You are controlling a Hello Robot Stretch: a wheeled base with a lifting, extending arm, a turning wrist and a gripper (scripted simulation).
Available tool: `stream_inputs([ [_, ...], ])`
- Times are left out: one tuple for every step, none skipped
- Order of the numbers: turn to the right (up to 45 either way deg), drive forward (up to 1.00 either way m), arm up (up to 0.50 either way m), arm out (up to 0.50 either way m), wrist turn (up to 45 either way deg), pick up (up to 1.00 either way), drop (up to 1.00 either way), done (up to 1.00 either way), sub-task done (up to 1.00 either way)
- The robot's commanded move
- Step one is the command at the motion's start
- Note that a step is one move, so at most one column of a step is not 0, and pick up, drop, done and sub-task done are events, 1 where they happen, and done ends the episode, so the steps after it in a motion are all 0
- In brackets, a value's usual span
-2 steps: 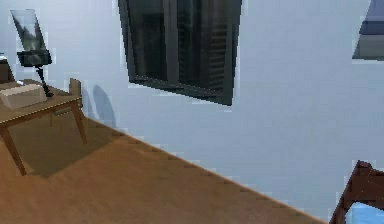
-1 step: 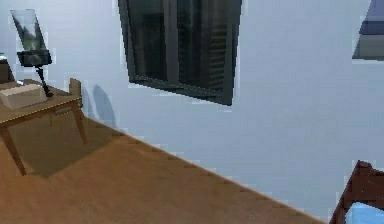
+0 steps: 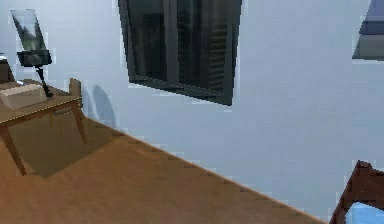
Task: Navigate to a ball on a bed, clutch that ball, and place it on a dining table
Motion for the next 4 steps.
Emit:
stream_inputs([
  [0.0, 0.00, 0.00, 0.00, 45.0, 0.00, 0.00, 0.00, 0.00],
  [0.0, 0.00, 0.00, 0.00, 18.0, 0.00, 0.00, 0.00, 0.00],
  [0.0, 0.00, -0.30, 0.00, 0.0, 0.00, 0.00, 0.00, 0.00],
  [0.0, 0.00, 0.00, 0.00, 0.0, 1.00, 0.00, 0.00, 0.00],
])
